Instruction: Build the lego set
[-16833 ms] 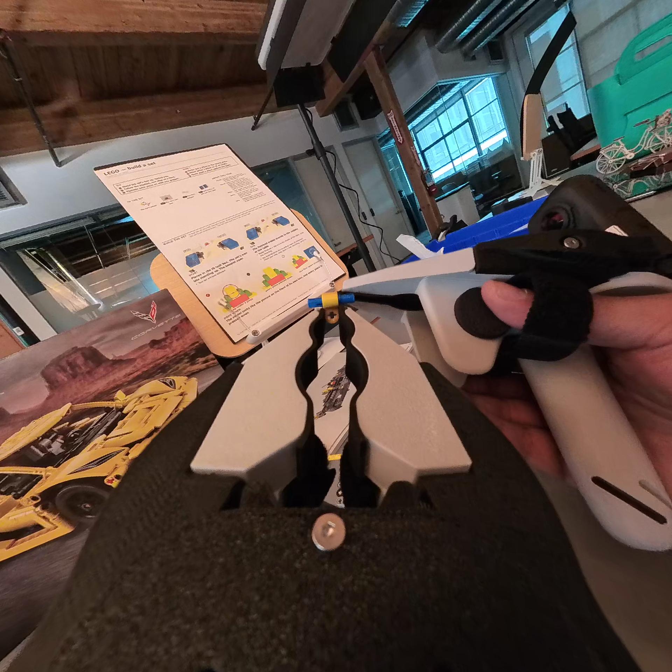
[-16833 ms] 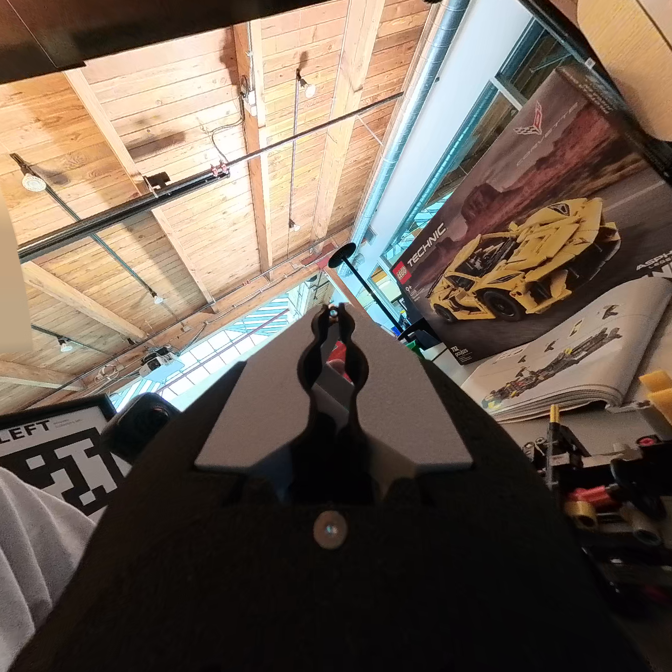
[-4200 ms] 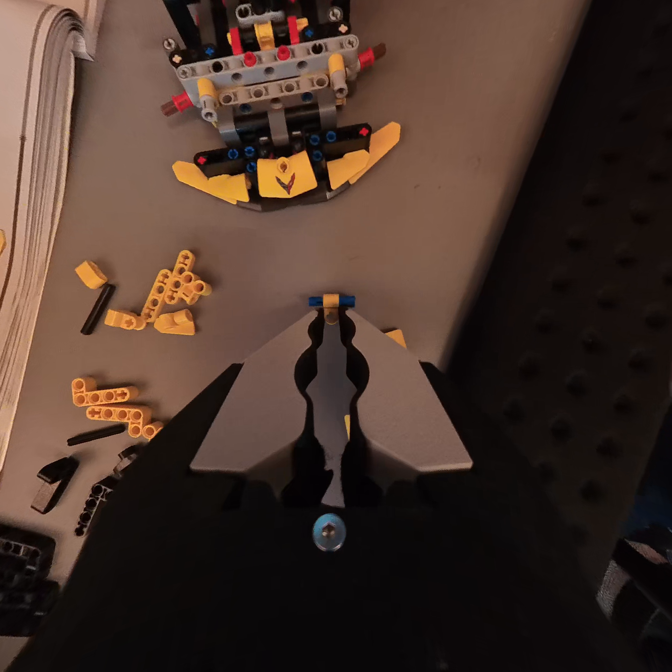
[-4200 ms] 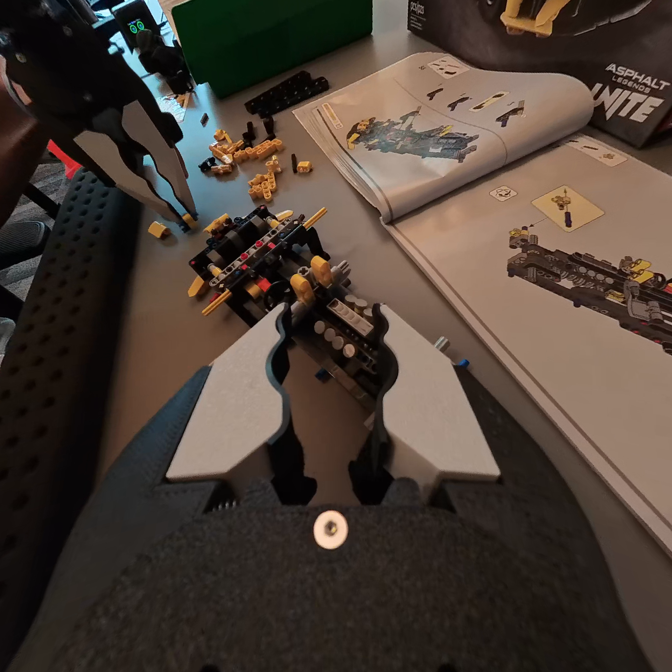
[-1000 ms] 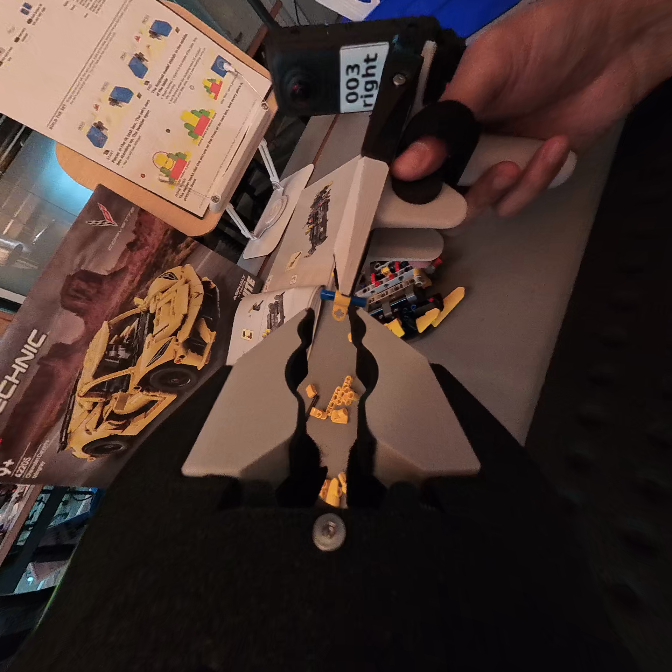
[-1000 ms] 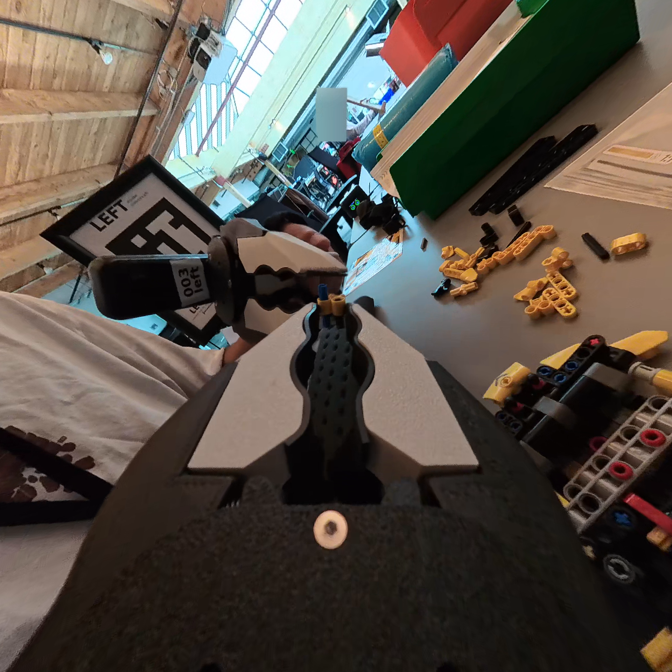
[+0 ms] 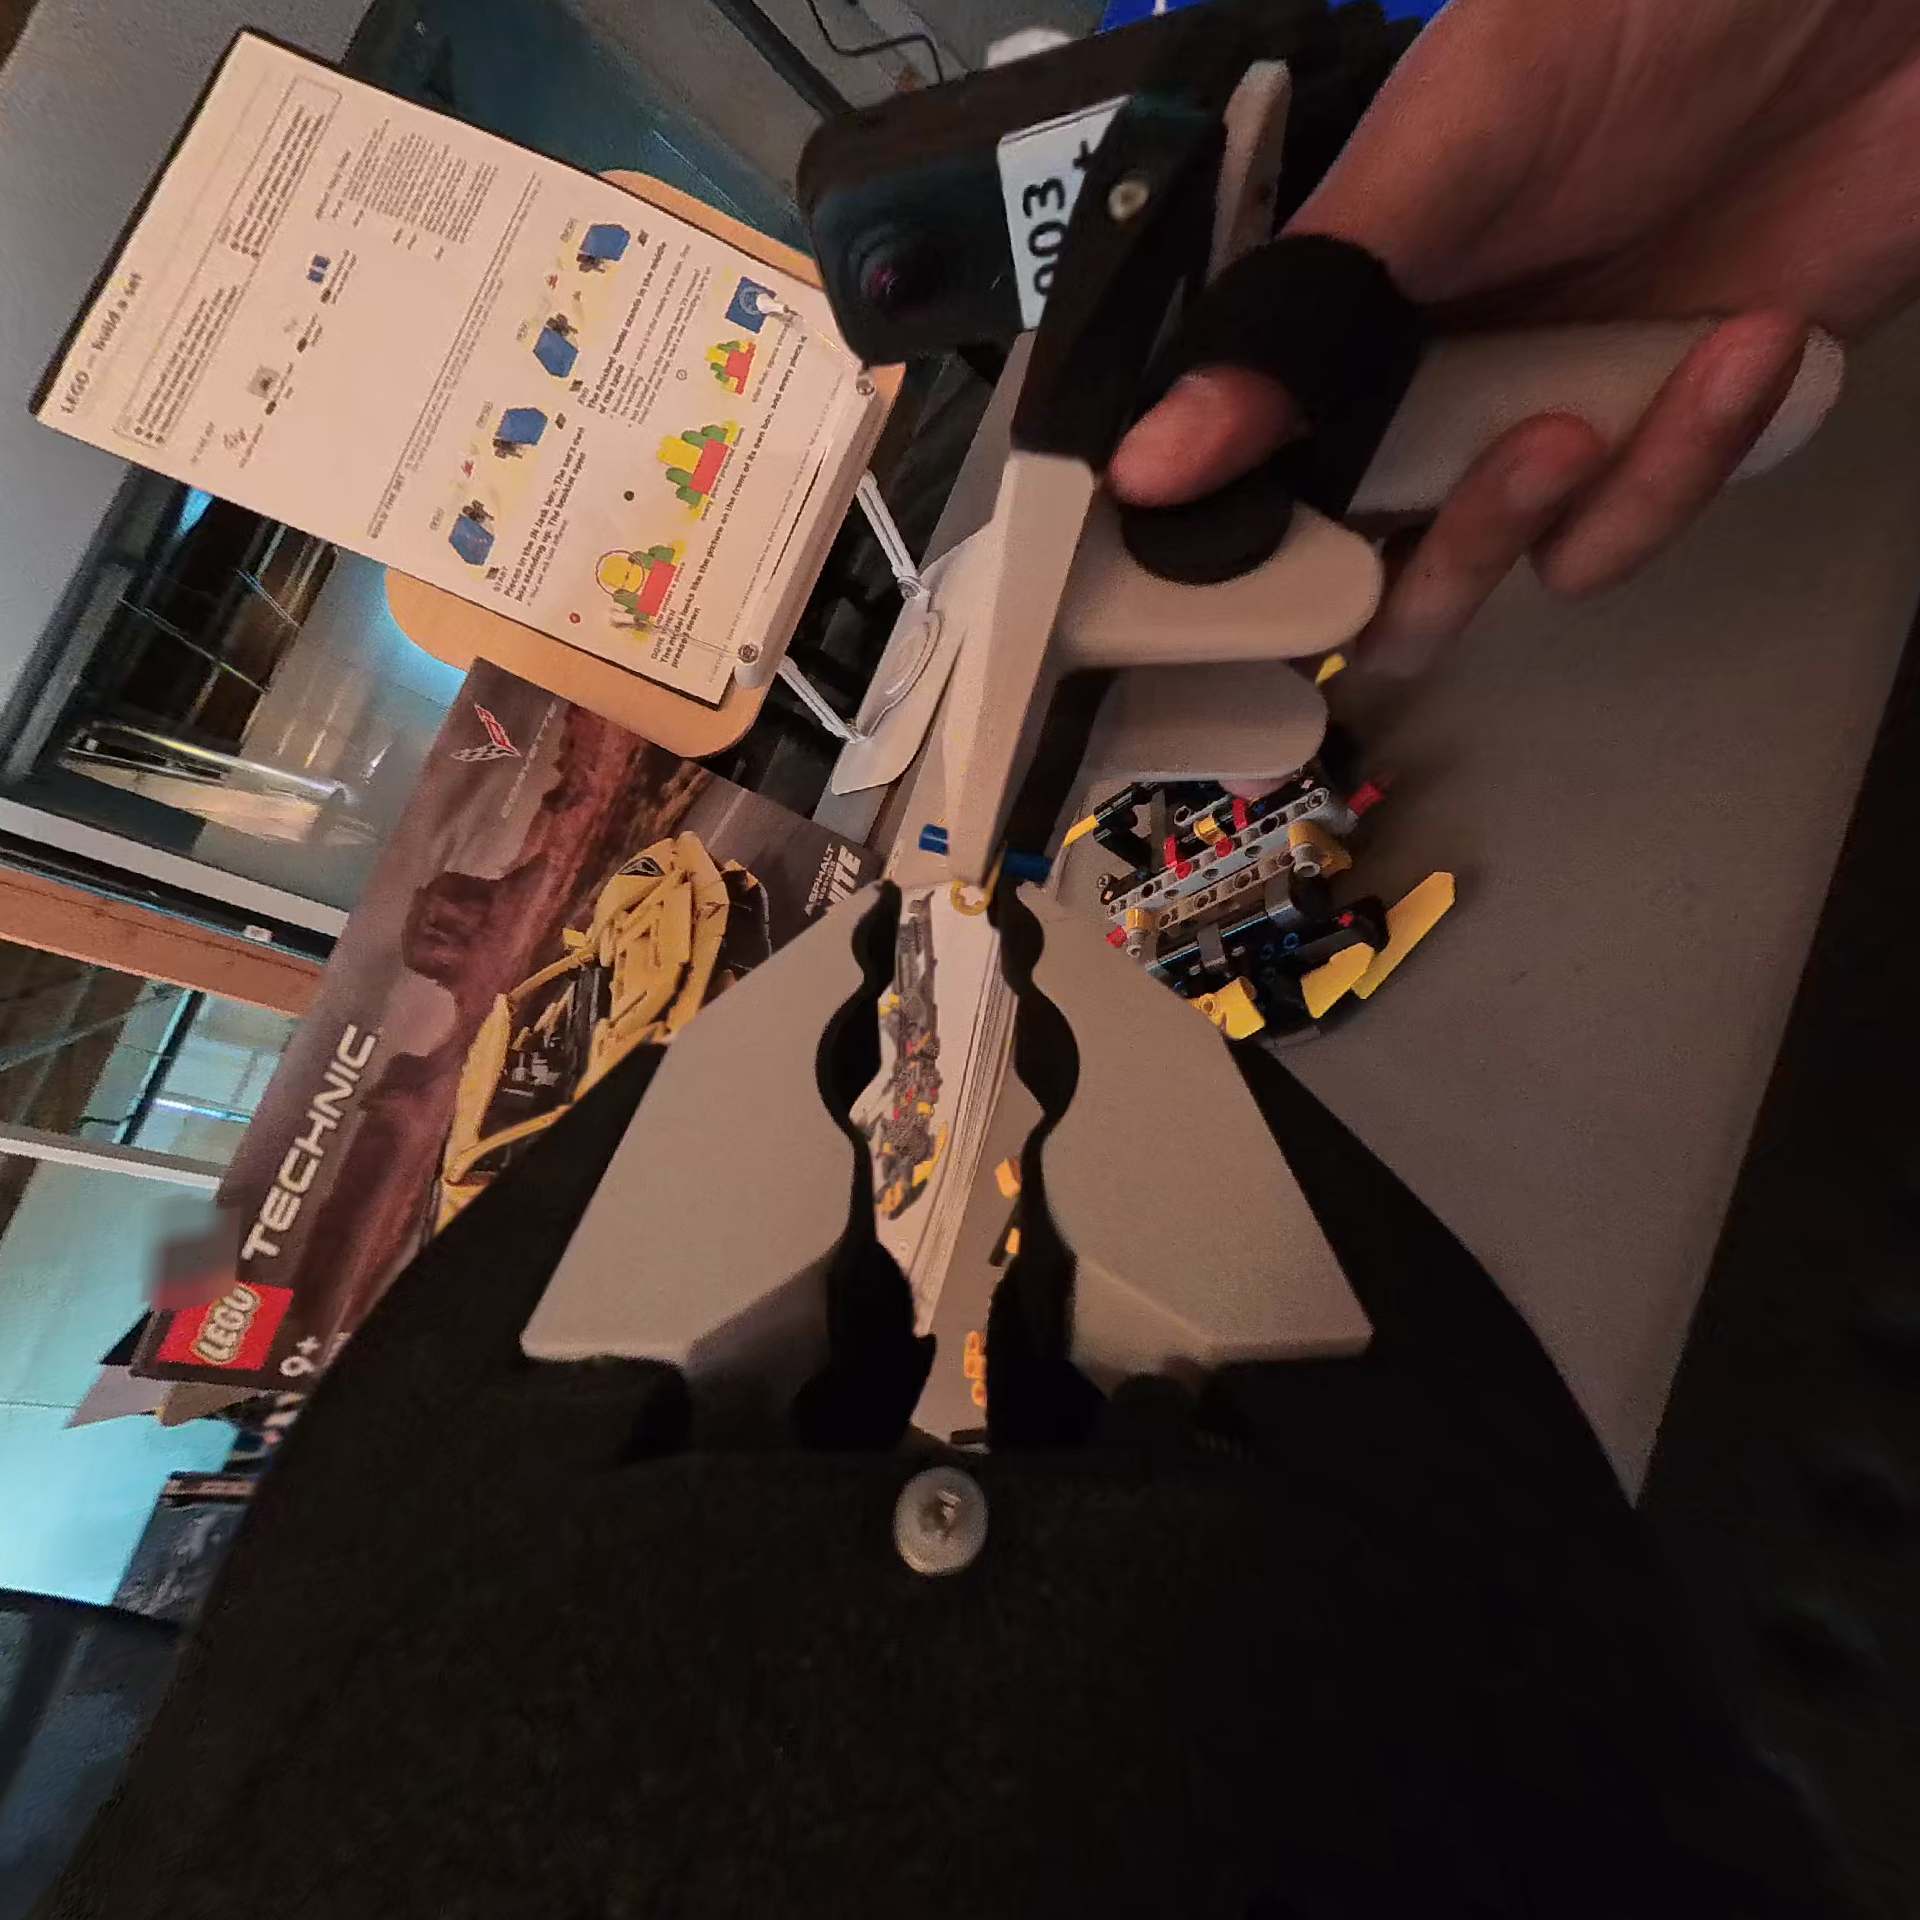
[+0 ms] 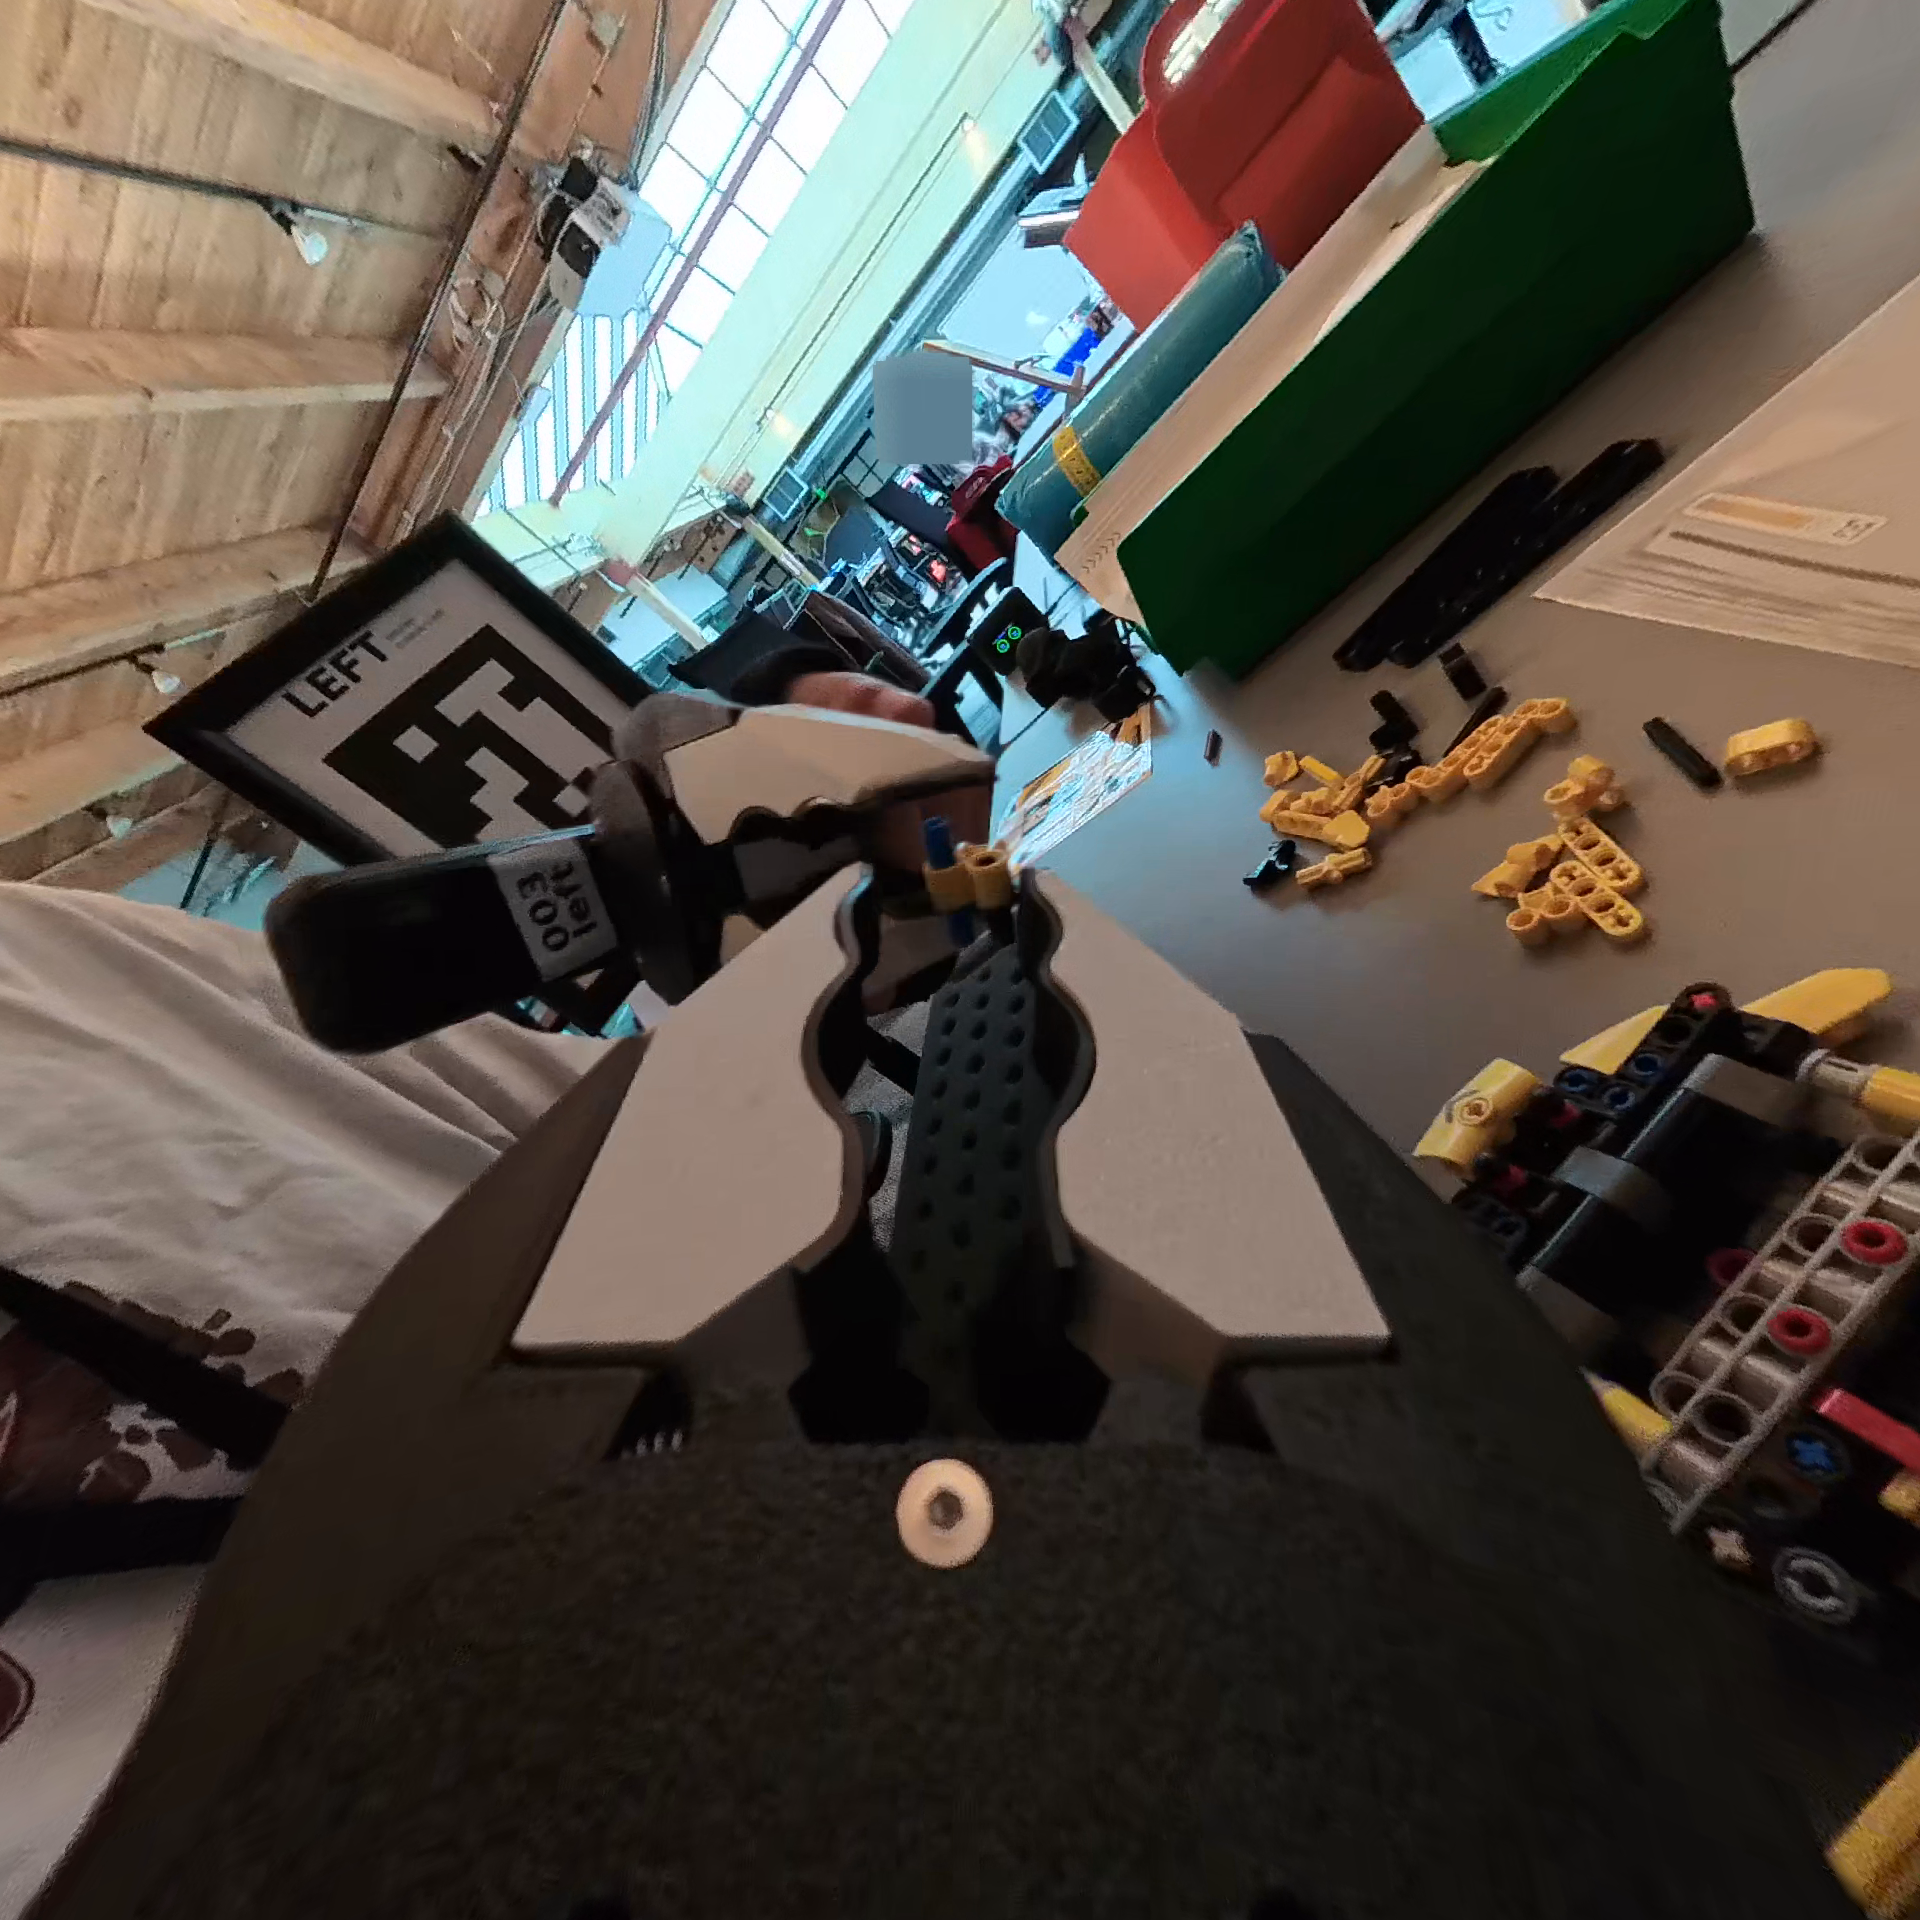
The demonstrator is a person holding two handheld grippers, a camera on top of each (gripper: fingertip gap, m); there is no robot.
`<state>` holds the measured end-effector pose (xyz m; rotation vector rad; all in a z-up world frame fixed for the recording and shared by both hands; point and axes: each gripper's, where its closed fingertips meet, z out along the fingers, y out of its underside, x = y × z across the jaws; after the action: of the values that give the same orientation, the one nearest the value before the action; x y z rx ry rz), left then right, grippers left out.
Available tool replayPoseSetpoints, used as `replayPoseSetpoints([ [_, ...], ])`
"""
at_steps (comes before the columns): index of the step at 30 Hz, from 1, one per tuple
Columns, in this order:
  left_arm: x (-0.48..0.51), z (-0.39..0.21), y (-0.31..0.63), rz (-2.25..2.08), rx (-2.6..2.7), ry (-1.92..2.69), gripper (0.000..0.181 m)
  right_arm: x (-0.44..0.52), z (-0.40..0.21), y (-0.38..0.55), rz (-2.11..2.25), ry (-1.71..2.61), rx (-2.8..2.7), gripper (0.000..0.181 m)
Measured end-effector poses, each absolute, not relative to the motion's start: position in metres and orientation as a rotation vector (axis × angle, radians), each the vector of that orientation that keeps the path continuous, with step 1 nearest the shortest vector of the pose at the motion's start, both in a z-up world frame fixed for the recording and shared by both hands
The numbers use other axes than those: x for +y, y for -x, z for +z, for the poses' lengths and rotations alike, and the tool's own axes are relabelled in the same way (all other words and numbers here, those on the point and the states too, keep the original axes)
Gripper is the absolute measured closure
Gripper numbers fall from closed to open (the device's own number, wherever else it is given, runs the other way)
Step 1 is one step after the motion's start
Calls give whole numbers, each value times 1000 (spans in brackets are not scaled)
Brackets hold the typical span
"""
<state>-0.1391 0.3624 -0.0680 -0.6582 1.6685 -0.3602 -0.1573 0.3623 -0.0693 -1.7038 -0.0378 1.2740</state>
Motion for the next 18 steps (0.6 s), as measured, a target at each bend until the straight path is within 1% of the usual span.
replayPoseSetpoints([
  [1,361,-67,139,-347,1671,650,160,364,-72,156,1265,1711,-20,165],
  [2,361,-68,138,-329,1672,647,160,364,-72,154,1263,1697,-8,167],
  [7,365,-67,135,-194,1633,609,161,368,-71,148,1342,1609,128,168],
  [18,370,-52,130,-147,1486,648,165,374,-55,138,1373,1471,268,168],
])
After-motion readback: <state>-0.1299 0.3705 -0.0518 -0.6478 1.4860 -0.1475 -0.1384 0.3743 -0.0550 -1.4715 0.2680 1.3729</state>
